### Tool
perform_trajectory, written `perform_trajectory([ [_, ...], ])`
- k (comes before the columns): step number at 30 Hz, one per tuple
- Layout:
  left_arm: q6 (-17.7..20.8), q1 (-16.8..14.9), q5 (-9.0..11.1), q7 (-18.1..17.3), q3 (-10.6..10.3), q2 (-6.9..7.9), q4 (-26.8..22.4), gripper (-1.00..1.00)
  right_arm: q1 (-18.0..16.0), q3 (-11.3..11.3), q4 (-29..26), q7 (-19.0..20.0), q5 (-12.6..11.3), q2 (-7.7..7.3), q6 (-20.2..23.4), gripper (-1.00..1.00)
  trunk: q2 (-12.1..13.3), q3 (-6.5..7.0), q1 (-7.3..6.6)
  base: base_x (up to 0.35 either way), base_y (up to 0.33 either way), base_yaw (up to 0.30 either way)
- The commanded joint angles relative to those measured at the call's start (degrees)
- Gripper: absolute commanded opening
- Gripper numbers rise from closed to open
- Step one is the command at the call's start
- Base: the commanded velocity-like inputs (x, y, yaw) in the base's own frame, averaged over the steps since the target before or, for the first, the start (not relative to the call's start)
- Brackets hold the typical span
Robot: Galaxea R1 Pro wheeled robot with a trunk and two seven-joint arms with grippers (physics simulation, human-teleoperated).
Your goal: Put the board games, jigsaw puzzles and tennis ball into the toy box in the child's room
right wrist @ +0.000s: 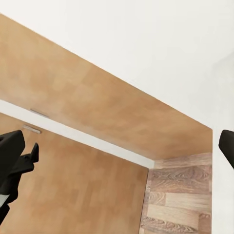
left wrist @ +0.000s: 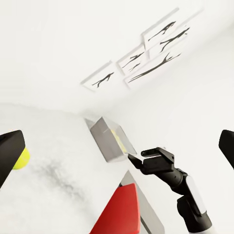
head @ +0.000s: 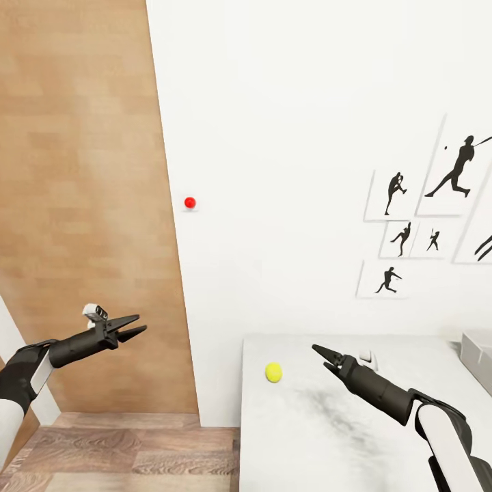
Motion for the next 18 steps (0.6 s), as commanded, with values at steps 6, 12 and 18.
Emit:
perform_trajectory([
  [6, 0.6, 0.0, -0.1, -0.2, 0.0, 0.0, 0.0, 1.0, 0.0, 0.0, 0.0, 0.5, 0.4, 0.01, 0.2, 1.0, 0.0, -0.02, 0.03, 0.17, 0.053, 0.0],
  [12, 0.6, 0.0, -0.1, -0.2, 0.0, 0.0, 0.0, 1.0, 0.0, 0.0, 0.0, 0.5, 0.4, 0.01, 0.2, 1.0, 0.0, -0.02, 0.03, 0.101, 0.022, 0.0],
  [18, 0.6, 0.0, 0.0, -0.2, 0.0, 0.04, 0.0, 1.0, 0.0, 0.3, 0.0, -1.3, 0.5, 0.08, -2.5, 1.0, 0.0, -0.02, 0.03, 0.011, 0.002, 0.0],
])
